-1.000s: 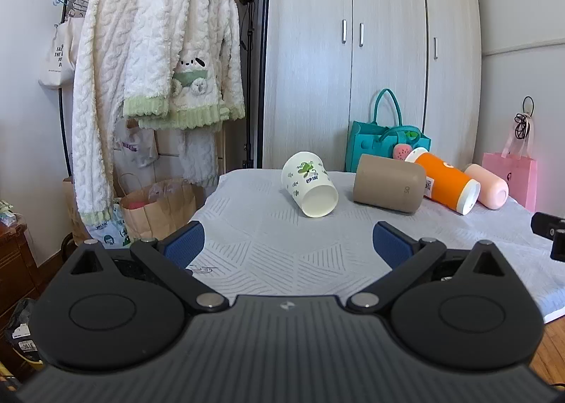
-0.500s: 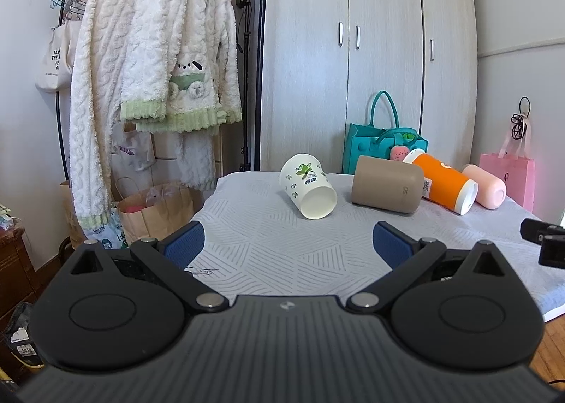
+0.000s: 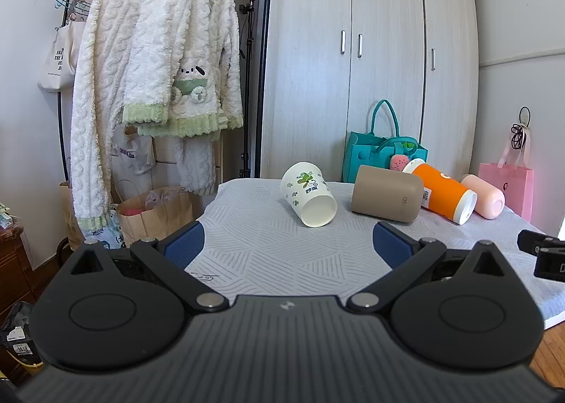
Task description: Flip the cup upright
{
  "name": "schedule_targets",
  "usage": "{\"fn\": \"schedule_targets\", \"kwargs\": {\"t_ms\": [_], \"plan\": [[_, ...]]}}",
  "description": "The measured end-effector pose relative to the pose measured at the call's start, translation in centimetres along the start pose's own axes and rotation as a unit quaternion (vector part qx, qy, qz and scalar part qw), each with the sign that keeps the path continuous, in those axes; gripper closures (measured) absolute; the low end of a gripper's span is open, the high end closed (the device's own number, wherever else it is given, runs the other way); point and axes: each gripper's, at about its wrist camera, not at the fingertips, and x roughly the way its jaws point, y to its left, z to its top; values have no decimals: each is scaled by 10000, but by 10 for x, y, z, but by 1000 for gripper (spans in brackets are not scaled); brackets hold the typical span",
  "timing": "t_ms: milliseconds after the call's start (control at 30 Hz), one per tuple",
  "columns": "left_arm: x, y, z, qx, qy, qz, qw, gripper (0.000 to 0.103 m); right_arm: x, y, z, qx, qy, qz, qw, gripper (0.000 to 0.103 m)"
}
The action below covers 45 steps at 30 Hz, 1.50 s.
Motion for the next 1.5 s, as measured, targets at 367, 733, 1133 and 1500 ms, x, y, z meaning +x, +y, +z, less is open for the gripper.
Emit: {"fn": "schedule_targets", "kwargs": {"t_ms": [367,733,1133,1500], "plan": [[-4,2,2,11,-86,-24,10000,0,-1,-1,1,7,-10,-24,10000,0],[-6,2,1,58,-103,-20,9999,0,-2,-6,-1,80,-8,-37,10000,0],[-6,1,1,65,-50,-7,10000,0,-1,-4,-2,27,66,-41,10000,0],[-1,10,3,158,283,131,9994,0,2,2,-1,101,164,273,9994,0]]}}
